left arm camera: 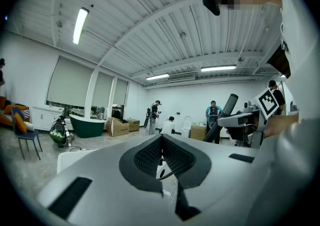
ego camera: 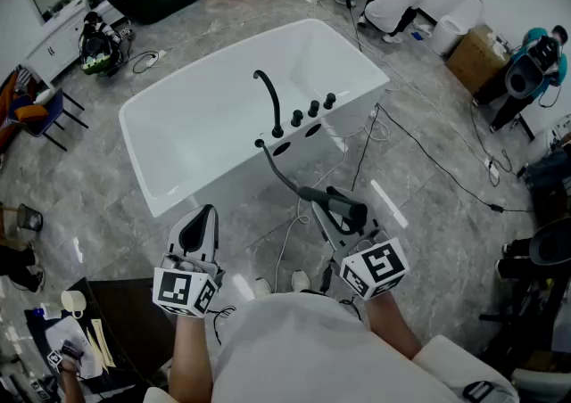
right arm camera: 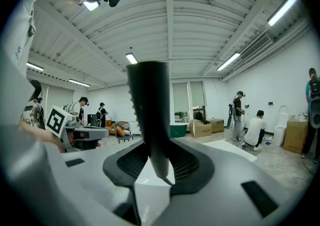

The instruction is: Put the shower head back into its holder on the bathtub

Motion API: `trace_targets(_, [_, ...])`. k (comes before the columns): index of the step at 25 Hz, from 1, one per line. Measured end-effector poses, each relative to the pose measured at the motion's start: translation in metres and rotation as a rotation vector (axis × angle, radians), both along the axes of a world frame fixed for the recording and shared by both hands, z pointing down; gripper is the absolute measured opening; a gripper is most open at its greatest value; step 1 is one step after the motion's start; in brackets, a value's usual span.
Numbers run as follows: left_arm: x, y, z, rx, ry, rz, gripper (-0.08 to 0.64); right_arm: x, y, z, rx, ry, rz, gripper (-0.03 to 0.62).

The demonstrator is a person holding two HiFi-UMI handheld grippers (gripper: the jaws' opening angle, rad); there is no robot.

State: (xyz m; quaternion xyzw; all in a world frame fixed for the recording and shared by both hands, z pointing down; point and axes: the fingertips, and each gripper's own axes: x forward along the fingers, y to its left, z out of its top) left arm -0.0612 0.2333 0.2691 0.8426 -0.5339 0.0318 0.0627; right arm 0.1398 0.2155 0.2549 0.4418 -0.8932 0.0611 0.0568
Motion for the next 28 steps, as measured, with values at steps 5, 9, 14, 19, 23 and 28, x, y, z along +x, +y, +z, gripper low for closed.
trace_targets(5, [0.002,-0.005,0.001,0.001,0.0,0.011,0.011,-0.003,-0.003,-0.002,0.007,-0.002,0.001,0.141])
trace_targets(9, [0.002,-0.008,0.001,0.0,-0.003,0.015,0.011,-0.002,-0.005,-0.001,0.006,0.0,-0.002,0.141])
trace_targets(14, [0.008,-0.011,0.003,-0.004,-0.006,0.006,0.011,0.002,-0.007,0.002,-0.002,-0.003,-0.017,0.141])
trace_targets(19, [0.023,-0.012,0.0,0.0,-0.011,0.0,0.011,0.009,-0.011,0.001,0.006,-0.02,-0.047,0.143])
trace_targets(23, [0.036,-0.014,-0.002,-0.001,-0.02,-0.007,0.011,0.015,-0.016,-0.002,0.01,-0.027,-0.08,0.143])
trace_targets(28, [0.052,-0.013,0.004,-0.03,-0.046,-0.036,0.011,0.025,-0.02,0.005,0.002,-0.04,-0.12,0.143])
